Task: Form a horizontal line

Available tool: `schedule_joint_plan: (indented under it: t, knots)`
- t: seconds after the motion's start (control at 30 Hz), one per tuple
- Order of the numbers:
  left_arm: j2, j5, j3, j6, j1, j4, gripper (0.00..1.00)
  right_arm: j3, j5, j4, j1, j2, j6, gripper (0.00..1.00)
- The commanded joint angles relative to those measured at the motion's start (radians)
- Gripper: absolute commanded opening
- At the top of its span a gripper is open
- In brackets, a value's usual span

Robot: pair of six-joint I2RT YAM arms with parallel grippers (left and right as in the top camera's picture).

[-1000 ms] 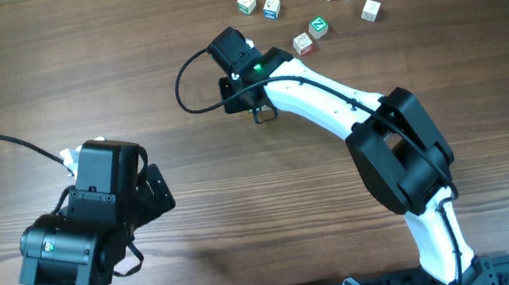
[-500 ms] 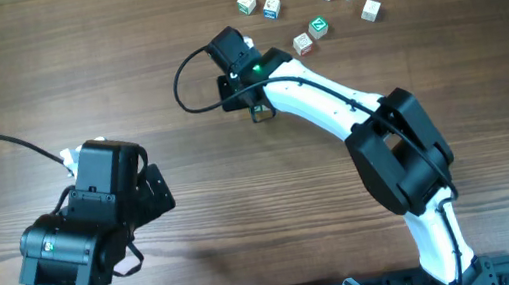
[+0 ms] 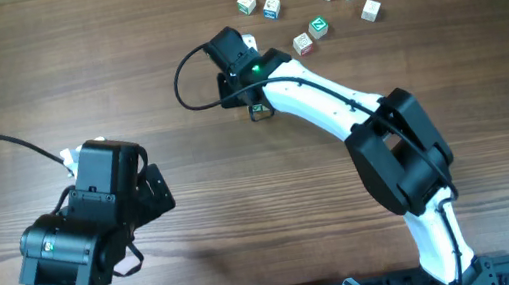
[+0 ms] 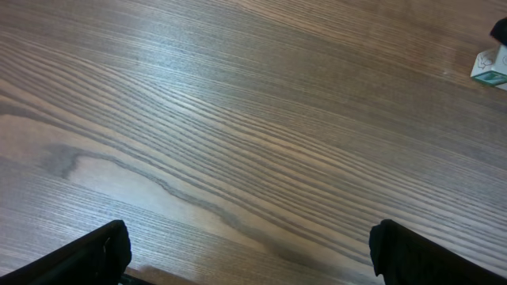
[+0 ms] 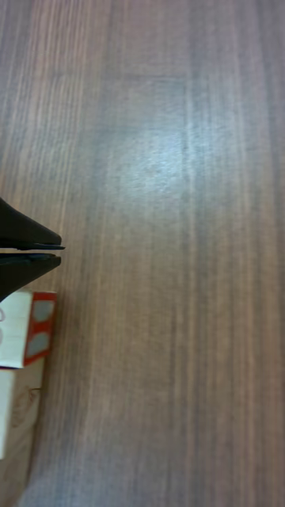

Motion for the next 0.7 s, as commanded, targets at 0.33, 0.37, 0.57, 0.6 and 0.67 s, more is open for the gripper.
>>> schedule_joint_plan:
  t: [0.33,0.37,0.57,0.6,0.67]
  knots:
    - [-0.005,0.003,-0.004,-0.014,0.008,0.002,1.00,0.028,-0.028,-0.029,-0.108,-0.014,-0.080,0.04]
    - [-0.005,0.003,-0.004,-0.014,0.008,0.002,1.00,0.028,-0.035,-0.032,-0.108,-0.014,-0.080,0.05]
    - [-0.005,0.003,-0.004,-0.014,0.008,0.002,1.00,0.028,-0.047,-0.055,-0.107,-0.014,-0.081,0.05]
    - [-0.005,0.003,-0.004,-0.014,0.008,0.002,1.00,0.028,-0.049,-0.059,-0.107,-0.014,-0.081,0.05]
    - [-0.005,0.003,-0.004,-0.014,0.008,0.002,1.00,0.028,-0.072,-0.069,-0.107,-0.014,-0.085,0.05]
